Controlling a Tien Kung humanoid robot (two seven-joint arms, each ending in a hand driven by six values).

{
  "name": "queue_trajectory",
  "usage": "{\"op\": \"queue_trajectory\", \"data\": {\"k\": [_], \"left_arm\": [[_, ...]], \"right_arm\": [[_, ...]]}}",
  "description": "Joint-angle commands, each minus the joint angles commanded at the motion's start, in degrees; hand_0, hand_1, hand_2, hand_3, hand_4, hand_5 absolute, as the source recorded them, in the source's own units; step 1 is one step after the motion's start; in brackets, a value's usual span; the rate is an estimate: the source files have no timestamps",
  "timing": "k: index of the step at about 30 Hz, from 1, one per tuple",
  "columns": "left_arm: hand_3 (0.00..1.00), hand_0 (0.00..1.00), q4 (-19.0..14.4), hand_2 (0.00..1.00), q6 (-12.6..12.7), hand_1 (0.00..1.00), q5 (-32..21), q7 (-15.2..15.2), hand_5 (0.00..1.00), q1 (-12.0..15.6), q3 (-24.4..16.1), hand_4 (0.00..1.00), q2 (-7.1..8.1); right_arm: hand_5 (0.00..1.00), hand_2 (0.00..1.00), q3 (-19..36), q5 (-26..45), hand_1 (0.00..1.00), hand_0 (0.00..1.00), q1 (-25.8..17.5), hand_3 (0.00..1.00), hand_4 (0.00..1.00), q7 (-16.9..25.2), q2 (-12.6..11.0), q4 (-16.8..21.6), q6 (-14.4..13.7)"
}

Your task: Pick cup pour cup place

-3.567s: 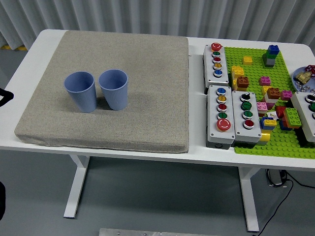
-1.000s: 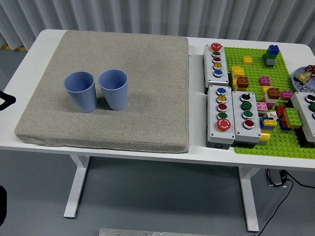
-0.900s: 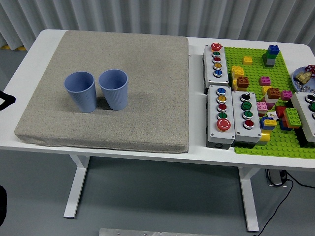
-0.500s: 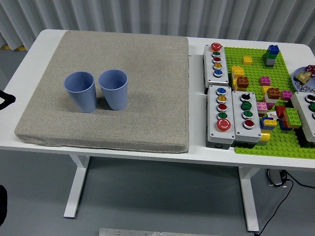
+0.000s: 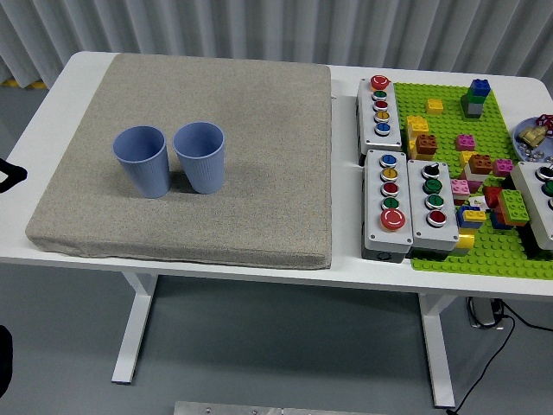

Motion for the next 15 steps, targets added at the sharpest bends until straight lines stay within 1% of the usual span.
{"op": "queue_trajectory", "data": {"k": [15], "left_arm": [[0.934,0.822,0.0,0.929,0.0,0.832,0.2,0.1,0.998,0.3,0.4,0.786,-0.1]], "right_arm": [[0.212,0.742,0.7,-0.3,0.697,0.738,-0.1,0.6,0.14,0.0,0.0,0.0,0.0]]}}
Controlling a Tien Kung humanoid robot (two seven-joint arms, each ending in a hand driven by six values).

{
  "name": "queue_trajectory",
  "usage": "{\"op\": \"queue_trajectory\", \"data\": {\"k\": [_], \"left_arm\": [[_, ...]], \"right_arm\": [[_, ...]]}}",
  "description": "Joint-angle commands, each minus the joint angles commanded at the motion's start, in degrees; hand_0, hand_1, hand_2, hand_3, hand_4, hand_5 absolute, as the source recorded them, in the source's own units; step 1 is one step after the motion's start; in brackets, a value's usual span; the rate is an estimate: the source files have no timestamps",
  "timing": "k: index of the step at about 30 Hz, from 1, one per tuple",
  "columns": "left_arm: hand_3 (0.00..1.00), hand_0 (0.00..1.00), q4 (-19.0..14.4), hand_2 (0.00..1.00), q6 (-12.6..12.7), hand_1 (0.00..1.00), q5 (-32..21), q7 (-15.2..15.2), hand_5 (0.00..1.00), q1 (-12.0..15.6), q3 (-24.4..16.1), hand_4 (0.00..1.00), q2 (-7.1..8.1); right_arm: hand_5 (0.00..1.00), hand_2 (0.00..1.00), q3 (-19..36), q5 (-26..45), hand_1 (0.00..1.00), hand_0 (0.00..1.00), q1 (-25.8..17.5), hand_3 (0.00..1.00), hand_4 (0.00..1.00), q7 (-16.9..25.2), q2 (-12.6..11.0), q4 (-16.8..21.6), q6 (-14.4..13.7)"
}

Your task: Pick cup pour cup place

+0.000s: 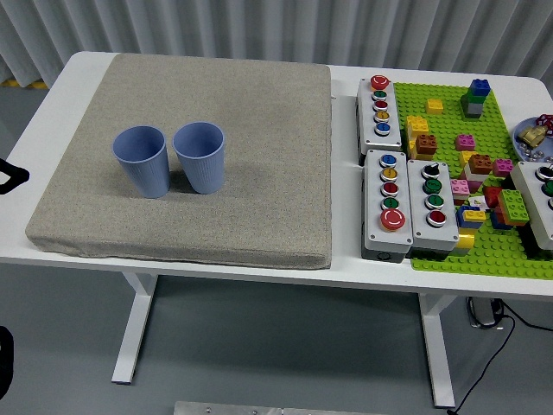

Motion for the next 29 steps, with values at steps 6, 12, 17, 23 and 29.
{"op": "queue_trajectory", "data": {"k": [6,12,17,23,29], "left_arm": [[0.934,0.822,0.0,0.928,0.0,0.832,0.0,0.0,0.998,0.5,0.3,0.787,-0.12],[0.934,0.822,0.0,0.927,0.0,0.832,0.1,0.0,0.998,0.6,0.4,0.786,-0.09],[0.934,0.821,-0.1,0.927,-0.1,0.832,0.2,0.1,0.998,0.5,0.4,0.784,0.02],[0.934,0.821,-0.1,0.926,-0.2,0.833,0.9,0.3,0.998,0.4,0.7,0.783,0.17],[0.934,0.821,-0.2,0.926,-0.4,0.833,0.9,0.4,0.998,0.4,0.9,0.783,0.35]], "right_arm": [[0.213,0.742,0.1,-0.5,0.697,0.737,-0.3,0.6,0.14,-0.1,0.3,0.0,-0.1],[0.213,0.742,0.1,-0.7,0.697,0.737,-0.4,0.601,0.14,-0.1,0.3,0.0,-0.2],[0.214,0.742,0.1,-0.6,0.698,0.737,-0.3,0.6,0.138,-0.1,0.3,0.0,-0.2],[0.217,0.743,0.0,-0.2,0.697,0.737,-0.2,0.6,0.138,-0.1,0.3,0.0,-0.2],[0.217,0.743,-0.1,0.0,0.697,0.737,-0.1,0.6,0.138,0.0,0.2,0.0,-0.1]]}}
